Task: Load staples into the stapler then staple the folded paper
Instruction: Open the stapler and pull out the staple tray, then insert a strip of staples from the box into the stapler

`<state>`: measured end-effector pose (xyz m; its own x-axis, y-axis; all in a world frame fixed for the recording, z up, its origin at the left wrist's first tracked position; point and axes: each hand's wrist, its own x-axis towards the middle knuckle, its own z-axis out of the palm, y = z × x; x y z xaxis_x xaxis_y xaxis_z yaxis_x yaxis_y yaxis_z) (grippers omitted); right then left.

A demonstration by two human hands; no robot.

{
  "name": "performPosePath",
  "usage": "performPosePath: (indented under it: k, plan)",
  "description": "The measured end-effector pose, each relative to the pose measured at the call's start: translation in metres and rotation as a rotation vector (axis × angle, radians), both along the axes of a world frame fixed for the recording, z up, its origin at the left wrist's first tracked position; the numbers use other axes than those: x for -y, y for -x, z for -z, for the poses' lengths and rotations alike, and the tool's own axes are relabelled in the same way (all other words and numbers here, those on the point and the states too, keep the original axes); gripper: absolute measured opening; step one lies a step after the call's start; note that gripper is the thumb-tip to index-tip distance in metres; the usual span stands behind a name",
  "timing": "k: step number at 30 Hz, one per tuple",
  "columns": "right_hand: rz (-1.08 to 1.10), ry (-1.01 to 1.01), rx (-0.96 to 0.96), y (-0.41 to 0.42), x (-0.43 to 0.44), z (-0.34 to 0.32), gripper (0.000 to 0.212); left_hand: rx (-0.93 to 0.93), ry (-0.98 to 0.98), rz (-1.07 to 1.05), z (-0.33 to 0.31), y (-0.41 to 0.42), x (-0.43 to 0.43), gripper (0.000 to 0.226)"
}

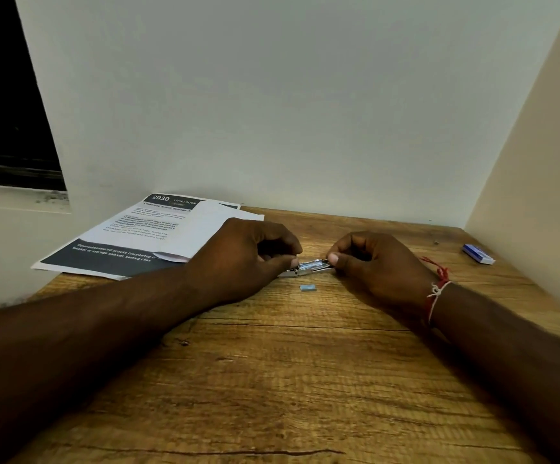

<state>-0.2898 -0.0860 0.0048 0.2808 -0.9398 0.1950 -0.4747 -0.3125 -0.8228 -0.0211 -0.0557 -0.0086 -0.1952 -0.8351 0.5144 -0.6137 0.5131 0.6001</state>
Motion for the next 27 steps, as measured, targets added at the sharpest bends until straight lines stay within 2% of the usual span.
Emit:
performPosePath:
  k: [3,6,27]
  plan:
    - [-0.017,0.091,-0.147,0.003,0.001,-0.003,0.004,0.029,0.005,0.002,0.000,0.001,0.000,0.019]
    - [-0.031,0.160,-0.283,0.008,0.005,-0.004,0.010,0.030,-0.002,0.020,0.001,0.000,-0.001,0.027]
    - [-0.026,0.145,-0.325,0.010,0.003,-0.011,0.014,0.175,-0.012,0.082,-0.007,0.005,-0.006,0.048]
